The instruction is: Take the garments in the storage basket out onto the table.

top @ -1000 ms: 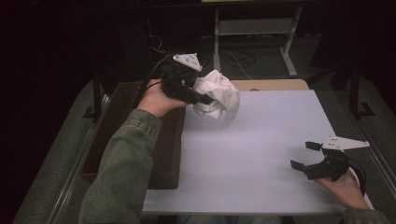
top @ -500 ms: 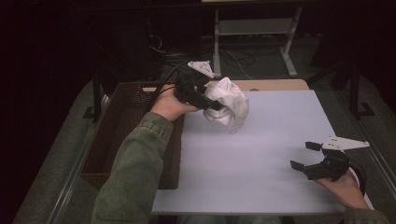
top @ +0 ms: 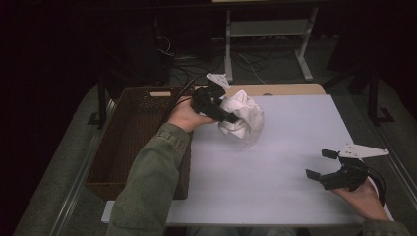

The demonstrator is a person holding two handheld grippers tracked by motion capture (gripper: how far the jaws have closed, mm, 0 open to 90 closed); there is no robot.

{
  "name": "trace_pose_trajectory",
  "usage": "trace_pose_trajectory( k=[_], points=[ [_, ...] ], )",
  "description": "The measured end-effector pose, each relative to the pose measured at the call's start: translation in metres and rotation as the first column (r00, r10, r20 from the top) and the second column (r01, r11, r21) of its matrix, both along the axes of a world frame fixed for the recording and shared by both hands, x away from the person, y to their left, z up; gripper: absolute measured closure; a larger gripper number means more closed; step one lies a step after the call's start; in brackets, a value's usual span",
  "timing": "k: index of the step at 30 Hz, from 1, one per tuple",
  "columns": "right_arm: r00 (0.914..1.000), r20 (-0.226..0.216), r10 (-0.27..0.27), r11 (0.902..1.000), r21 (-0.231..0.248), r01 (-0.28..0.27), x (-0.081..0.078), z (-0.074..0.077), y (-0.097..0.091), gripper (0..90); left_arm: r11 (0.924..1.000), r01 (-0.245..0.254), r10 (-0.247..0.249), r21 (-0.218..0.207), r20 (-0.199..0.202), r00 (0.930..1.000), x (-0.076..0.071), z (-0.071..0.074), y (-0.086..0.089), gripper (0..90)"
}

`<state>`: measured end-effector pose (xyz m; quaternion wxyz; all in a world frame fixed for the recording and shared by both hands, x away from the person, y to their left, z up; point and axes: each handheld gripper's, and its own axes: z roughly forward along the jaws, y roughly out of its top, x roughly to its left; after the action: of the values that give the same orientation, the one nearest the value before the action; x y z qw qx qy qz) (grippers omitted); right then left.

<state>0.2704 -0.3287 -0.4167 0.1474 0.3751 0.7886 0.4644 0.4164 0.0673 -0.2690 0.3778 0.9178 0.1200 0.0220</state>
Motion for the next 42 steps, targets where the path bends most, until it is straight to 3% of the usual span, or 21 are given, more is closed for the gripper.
trace_pose_trajectory(
  k=[2,12,24,34,42],
  points=[
    [1.0000,-0.001,0.001,1.0000,-0.001,-0.001,0.000,0.000,0.000,0.0,0.9998,-0.015,0.015,-0.012,-0.011,0.9998,0.001,-0.004,-0.001,58.3],
    [1.0000,-0.001,0.001,1.0000,-0.005,-0.001,0.000,0.000,0.001,0.0,0.9994,-0.035,0.035,0.005,-0.034,0.9988,0.011,-0.022,-0.003,58.3],
    [1.0000,-0.007,0.007,0.9999,-0.008,-0.007,0.000,0.000,0.001,0.0,0.9955,-0.094,0.095,0.010,-0.084,0.9920,0.023,-0.047,-0.007,58.3],
    [1.0000,-0.003,0.002,1.0000,-0.003,-0.002,0.000,0.000,0.000,0.0,0.9938,-0.108,0.110,0.027,-0.096,0.9892,0.027,-0.065,-0.017,58.3],
    [0.9999,-0.008,0.007,0.9999,-0.009,-0.007,0.000,0.000,0.000,0.0,0.9876,-0.151,0.156,0.042,-0.156,0.9754,0.036,-0.090,-0.021,57.3]
  ],
)
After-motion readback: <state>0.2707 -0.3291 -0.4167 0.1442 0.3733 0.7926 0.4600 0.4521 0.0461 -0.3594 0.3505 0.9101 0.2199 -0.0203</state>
